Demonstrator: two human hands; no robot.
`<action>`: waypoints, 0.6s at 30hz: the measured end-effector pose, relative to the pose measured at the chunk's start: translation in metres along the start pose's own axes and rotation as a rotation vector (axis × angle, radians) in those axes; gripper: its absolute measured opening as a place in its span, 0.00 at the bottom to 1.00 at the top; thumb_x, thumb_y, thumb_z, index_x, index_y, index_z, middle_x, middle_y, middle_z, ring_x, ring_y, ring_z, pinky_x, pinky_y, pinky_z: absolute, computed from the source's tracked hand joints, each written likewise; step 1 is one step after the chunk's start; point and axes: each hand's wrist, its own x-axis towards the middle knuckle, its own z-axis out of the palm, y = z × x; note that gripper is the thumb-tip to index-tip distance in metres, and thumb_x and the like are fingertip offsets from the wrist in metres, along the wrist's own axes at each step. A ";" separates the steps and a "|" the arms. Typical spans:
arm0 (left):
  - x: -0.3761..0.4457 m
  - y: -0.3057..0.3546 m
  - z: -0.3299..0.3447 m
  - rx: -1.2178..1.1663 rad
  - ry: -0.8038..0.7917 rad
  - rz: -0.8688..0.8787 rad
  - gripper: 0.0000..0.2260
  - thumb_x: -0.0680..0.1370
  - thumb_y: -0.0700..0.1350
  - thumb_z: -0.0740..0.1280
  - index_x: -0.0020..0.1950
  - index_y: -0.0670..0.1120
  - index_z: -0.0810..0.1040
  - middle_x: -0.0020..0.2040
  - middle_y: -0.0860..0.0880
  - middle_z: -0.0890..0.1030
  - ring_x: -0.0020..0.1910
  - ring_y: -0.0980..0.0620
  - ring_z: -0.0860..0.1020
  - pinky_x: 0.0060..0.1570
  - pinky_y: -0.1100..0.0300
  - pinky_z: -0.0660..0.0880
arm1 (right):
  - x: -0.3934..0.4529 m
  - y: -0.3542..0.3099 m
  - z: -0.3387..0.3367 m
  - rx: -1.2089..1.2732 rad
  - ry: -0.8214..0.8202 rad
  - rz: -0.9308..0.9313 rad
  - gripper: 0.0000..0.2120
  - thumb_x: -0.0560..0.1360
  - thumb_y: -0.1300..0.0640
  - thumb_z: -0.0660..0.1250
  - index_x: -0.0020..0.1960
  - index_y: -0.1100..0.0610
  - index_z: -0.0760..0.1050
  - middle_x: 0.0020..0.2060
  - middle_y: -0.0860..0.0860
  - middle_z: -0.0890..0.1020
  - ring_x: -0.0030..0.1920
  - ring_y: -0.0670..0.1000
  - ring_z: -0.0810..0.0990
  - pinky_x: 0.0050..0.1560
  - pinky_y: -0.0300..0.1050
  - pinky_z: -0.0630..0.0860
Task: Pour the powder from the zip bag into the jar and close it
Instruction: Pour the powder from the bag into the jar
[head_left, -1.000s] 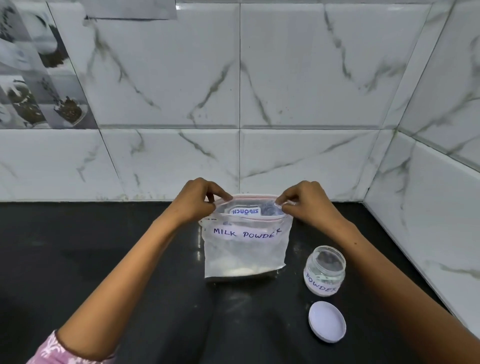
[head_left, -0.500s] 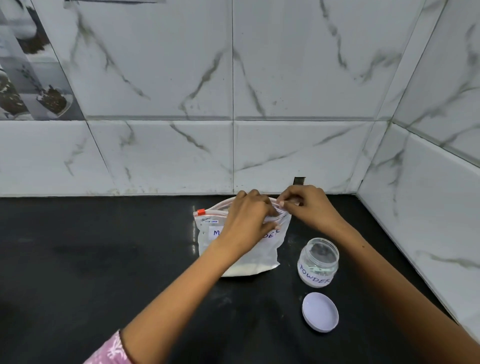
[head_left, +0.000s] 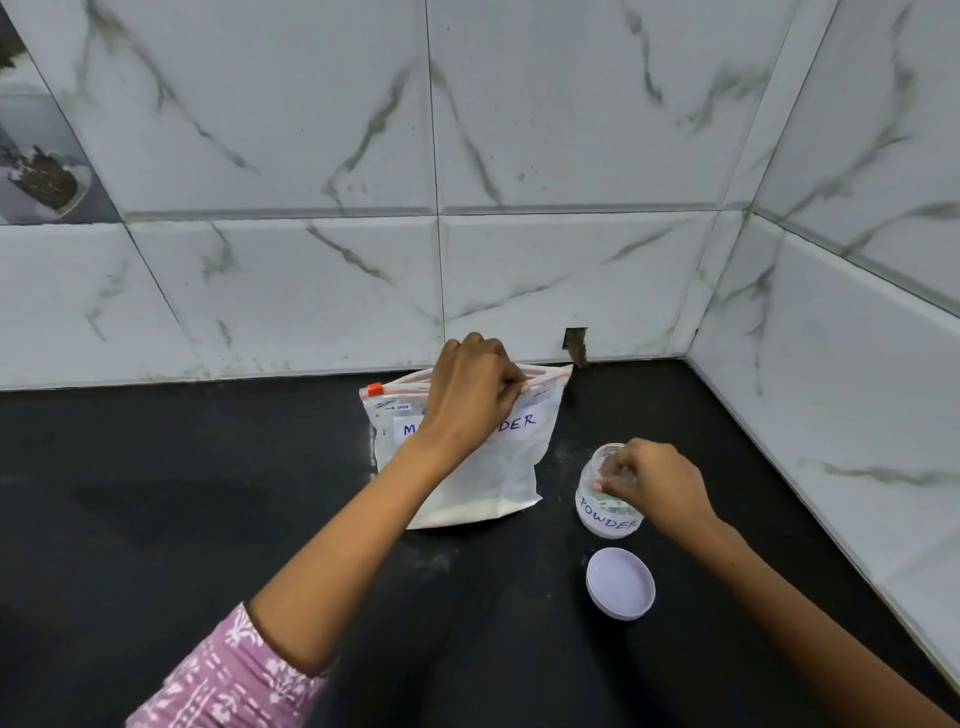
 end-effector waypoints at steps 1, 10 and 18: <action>0.002 -0.002 0.000 0.001 0.000 -0.010 0.07 0.76 0.45 0.67 0.47 0.48 0.86 0.44 0.48 0.83 0.49 0.46 0.75 0.44 0.58 0.59 | -0.001 0.000 0.005 -0.057 -0.002 -0.005 0.07 0.70 0.48 0.72 0.41 0.51 0.82 0.43 0.48 0.80 0.45 0.50 0.79 0.39 0.42 0.71; 0.015 -0.018 -0.009 -0.026 0.002 -0.090 0.07 0.76 0.47 0.69 0.48 0.48 0.86 0.44 0.48 0.83 0.48 0.46 0.76 0.44 0.59 0.62 | -0.003 -0.013 0.021 -0.124 0.039 -0.148 0.04 0.73 0.53 0.69 0.44 0.52 0.82 0.46 0.48 0.82 0.46 0.48 0.77 0.34 0.34 0.65; 0.023 -0.022 -0.020 -0.090 0.059 -0.156 0.06 0.75 0.45 0.70 0.46 0.47 0.86 0.42 0.48 0.85 0.46 0.46 0.78 0.44 0.58 0.65 | -0.023 -0.081 0.054 0.028 -0.098 -0.491 0.07 0.74 0.49 0.68 0.49 0.49 0.81 0.50 0.45 0.80 0.53 0.46 0.76 0.49 0.43 0.74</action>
